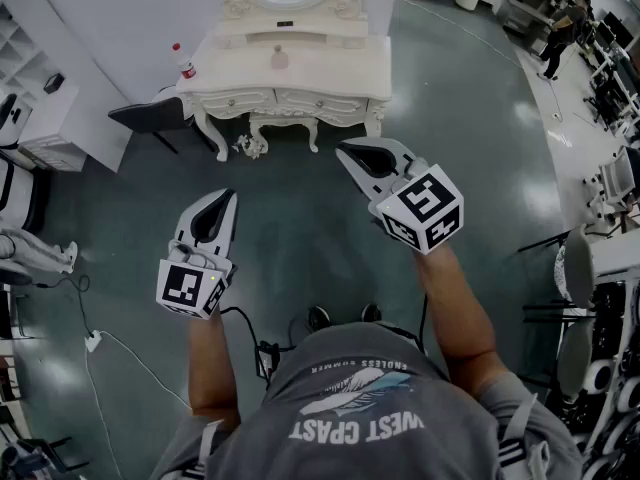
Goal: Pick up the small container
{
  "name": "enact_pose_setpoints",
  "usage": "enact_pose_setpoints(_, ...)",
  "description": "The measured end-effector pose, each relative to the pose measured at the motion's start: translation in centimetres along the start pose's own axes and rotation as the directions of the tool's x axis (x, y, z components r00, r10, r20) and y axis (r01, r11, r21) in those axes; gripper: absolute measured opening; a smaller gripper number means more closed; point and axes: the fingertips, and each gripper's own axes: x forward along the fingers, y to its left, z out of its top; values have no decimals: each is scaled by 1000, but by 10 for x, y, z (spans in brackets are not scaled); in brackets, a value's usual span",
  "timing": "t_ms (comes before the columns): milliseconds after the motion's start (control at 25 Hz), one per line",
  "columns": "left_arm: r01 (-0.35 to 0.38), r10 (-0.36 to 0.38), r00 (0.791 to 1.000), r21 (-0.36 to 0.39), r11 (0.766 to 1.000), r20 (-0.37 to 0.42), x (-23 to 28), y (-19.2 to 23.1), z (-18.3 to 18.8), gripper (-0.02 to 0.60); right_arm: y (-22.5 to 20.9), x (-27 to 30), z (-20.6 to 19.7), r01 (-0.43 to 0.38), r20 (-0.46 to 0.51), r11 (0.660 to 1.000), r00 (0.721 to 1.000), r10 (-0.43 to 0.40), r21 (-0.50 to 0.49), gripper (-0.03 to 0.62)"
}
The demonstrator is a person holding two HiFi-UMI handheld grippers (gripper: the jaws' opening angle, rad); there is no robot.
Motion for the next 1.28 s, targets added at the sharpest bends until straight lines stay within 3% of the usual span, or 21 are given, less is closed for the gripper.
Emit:
enact_pose_setpoints(880,32,-32,999,-13,999,8,-4,20,-21,16,9,27,2,23,17,1000,1000,-23,16,26)
enact_pose_setpoints(1280,-69,69,996,-11,998,-51,4,52,-24,17,-19,72,4,-64,40,997,997,62,50,26)
